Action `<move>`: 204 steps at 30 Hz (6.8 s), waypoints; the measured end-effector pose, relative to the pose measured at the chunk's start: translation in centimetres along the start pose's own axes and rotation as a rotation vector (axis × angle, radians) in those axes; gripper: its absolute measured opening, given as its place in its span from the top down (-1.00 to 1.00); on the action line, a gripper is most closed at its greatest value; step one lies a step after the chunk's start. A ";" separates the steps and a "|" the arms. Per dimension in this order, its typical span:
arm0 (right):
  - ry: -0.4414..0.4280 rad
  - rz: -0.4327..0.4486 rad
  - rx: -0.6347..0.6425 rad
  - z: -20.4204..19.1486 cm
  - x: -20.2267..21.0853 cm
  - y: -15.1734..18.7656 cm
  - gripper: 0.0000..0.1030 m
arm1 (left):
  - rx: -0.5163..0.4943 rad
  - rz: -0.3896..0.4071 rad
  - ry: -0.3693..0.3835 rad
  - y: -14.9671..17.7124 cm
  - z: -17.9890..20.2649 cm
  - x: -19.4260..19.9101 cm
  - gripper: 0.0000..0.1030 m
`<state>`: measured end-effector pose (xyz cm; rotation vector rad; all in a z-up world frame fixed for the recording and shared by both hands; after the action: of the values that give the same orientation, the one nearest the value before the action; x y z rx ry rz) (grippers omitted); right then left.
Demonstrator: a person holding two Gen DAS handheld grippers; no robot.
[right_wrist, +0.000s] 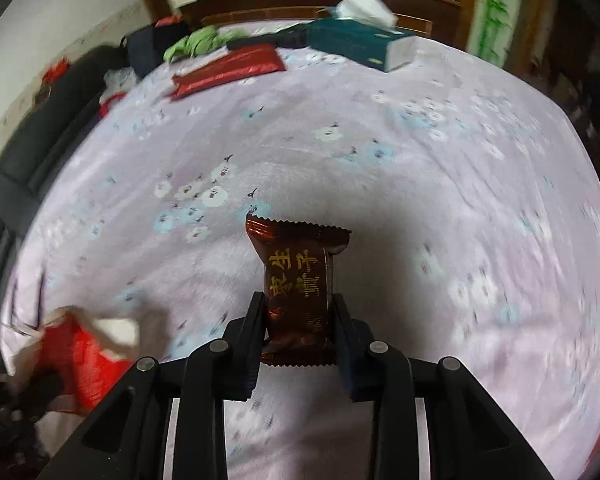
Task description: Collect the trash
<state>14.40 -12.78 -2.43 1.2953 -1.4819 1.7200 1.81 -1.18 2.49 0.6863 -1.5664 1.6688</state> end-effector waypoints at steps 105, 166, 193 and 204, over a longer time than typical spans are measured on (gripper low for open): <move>0.239 0.238 -0.777 29.7 27.9 30.1 0.35 | -0.606 0.102 0.302 -0.1 41.8 4.1 0.89; 0.776 0.229 -0.791 27.0 35.3 34.4 -0.68 | -0.650 0.185 0.455 0.7 39.2 8.1 -0.89; 0.756 0.217 -0.787 26.6 34.5 34.1 -0.68 | -0.685 0.307 0.354 0.6 38.5 10.2 -0.89; 0.757 0.212 -0.775 27.0 34.0 33.8 -0.68 | -0.655 0.256 0.351 0.6 38.0 9.1 -0.89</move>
<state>-19.63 -53.73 11.32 0.0666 -1.5615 1.2836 -7.84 -37.36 13.67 -0.1419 -1.8344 1.2296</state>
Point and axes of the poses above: each gripper's, at about its wrist camera, not at the fingertips, and x roughly against the way its jaws point, z to its right, y to its underside, the point moved 7 cm from there along -x, roughly the way its jaws point, and after that the axes turned 5 degrees about y, right-handed, at the moved point
